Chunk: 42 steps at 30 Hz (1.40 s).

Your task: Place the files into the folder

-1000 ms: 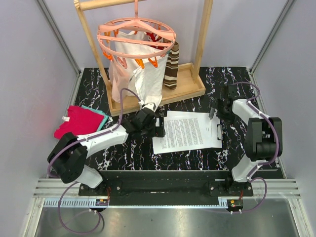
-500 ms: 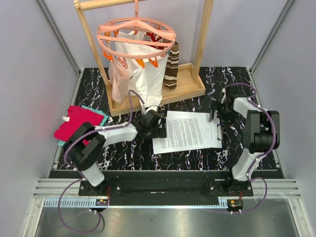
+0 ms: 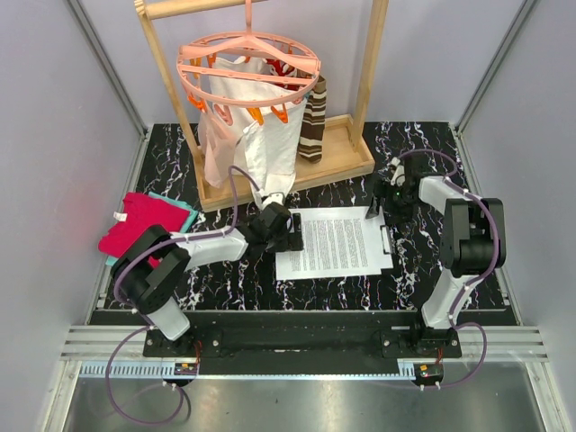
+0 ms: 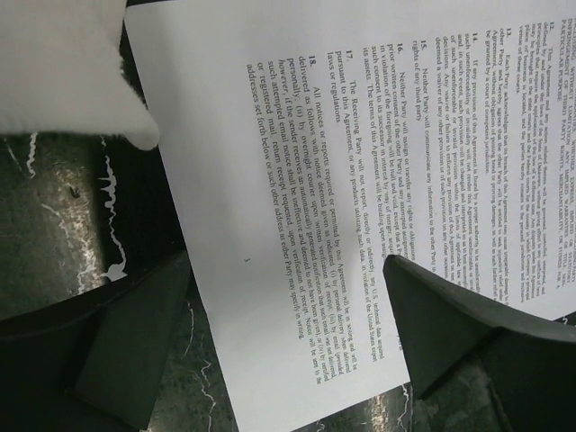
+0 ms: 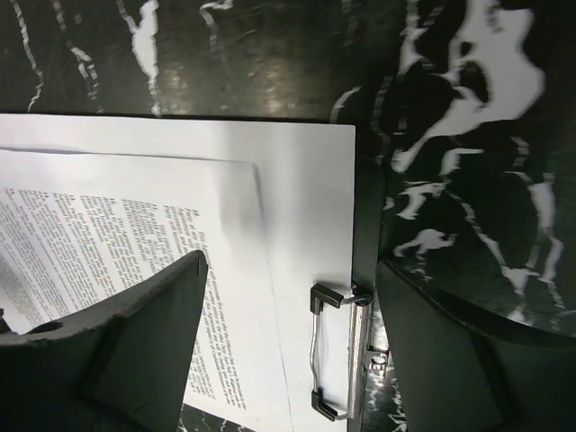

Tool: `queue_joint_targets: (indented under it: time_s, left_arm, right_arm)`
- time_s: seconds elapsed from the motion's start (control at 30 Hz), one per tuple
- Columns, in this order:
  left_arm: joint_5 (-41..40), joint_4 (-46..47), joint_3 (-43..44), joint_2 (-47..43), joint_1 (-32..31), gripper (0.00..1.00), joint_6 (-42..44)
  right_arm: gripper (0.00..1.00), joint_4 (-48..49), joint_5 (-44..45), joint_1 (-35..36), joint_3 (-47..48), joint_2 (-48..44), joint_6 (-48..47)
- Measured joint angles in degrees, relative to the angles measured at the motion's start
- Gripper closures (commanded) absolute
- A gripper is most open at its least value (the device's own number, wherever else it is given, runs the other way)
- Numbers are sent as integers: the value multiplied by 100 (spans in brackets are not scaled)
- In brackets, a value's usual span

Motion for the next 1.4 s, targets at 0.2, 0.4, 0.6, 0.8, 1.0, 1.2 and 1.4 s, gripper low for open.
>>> queue_joint_targets:
  time_s: [0.2, 0.4, 0.6, 0.8, 1.0, 1.2, 1.4]
  left_arm:
    - [-107, -155, -264, -313, 2, 2, 0]
    - [-168, -273, -385, -564, 15, 1, -39]
    - [-275, -575, -837, -1440, 0, 1, -81]
    - [-330, -1062, -863, -2516, -55, 1, -4]
    - [-186, -1176, -822, -2771, -57, 1, 33]
    - [-184, -1224, -811, -2929, -59, 1, 33]
    - [-181, -1198, -745, -3001, -59, 1, 33]
  right_arm:
    - [17, 48, -122, 446, -57, -9, 22]
    - [19, 173, -254, 728, -258, -136, 243]
    - [5, 114, -234, 748, -811, -621, 975]
    - [5, -535, 706, 1080, -1331, -1733, 1773]
    - [16, -732, 1123, 2887, -1591, -2736, 2669]
    - [25, -903, 1519, 4940, -2236, -3036, 4013]
    - [28, -520, 1825, 5530, -2243, -2411, 4708]
